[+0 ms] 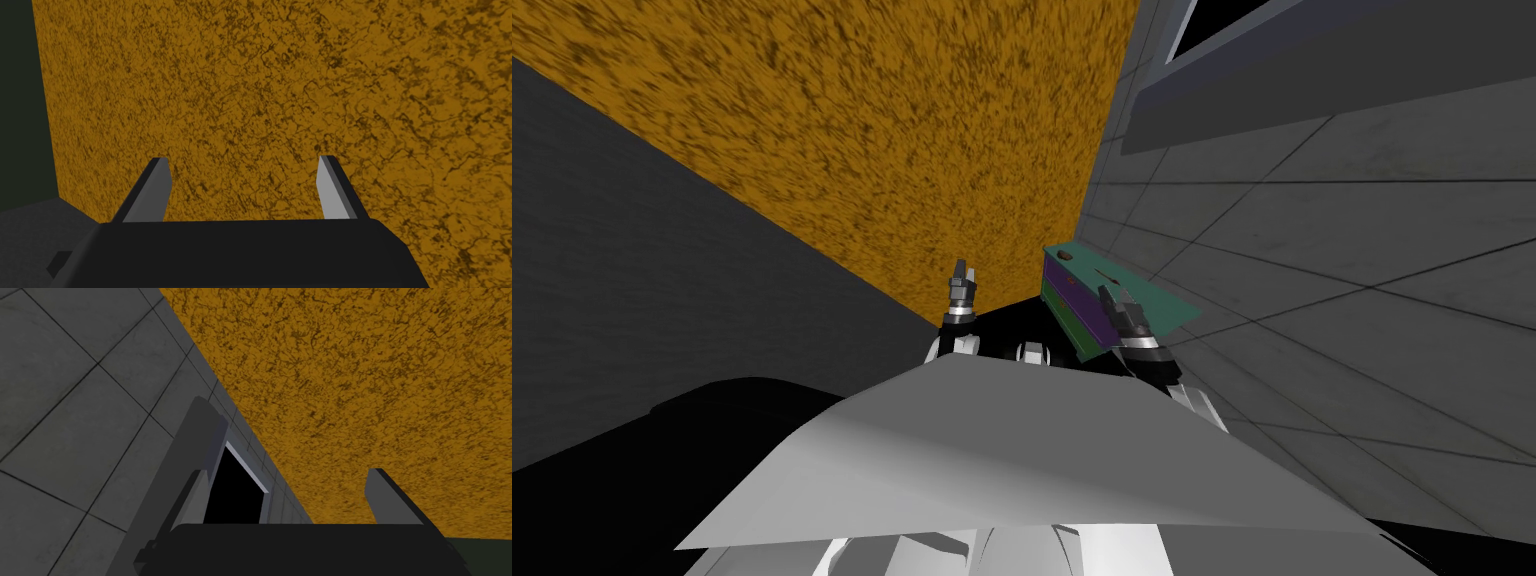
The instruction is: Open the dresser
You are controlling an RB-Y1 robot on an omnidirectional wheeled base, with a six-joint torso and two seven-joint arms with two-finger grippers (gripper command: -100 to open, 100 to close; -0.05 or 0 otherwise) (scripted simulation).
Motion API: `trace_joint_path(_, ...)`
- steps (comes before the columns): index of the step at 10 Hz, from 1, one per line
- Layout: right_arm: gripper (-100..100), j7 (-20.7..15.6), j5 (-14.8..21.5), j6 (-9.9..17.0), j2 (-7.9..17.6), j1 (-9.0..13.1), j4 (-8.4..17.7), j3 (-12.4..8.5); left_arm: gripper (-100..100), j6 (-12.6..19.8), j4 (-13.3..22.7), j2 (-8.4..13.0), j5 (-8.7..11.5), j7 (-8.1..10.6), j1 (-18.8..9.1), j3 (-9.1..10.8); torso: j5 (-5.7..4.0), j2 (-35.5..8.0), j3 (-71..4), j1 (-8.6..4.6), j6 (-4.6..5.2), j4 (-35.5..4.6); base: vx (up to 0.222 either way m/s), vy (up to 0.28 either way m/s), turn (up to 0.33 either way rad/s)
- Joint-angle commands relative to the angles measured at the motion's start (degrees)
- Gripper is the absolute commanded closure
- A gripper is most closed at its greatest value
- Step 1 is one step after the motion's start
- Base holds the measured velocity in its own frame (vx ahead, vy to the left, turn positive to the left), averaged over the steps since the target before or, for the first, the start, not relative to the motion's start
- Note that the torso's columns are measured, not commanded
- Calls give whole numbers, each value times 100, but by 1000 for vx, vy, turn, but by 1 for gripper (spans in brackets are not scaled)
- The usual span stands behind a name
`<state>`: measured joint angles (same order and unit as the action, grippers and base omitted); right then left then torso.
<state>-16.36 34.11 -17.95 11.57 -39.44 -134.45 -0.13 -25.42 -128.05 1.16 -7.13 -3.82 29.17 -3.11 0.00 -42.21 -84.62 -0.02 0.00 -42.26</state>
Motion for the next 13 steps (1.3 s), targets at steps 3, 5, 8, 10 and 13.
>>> trace_joint_path(3,-100,-329,757,37,13,-259,32,38,0,0,0,0,0,0,0,0,1,-10,7,4,0,-3,77,0,42)
trace_joint_path(5,-100,-329,1053,37,13,-259,32,38,0,0,0,0,0,0,0,0,1,-5,3,3,0,-1,60,1,12)
trace_joint_path(8,-100,-480,1494,72,23,-364,57,56,0,0,0,0,0,0,0,0,0,-6,4,1,1,-2,61,-5,26)
trace_joint_path(10,-100,-634,1891,108,31,-470,85,74,0,0,0,0,0,0,0,0,1,-4,5,6,-1,-2,76,3,43)
trace_joint_path(13,-100,-790,2333,145,33,-577,118,92,0,0,0,0,0,0,0,0,0,-5,5,1,-1,-3,65,-3,27)
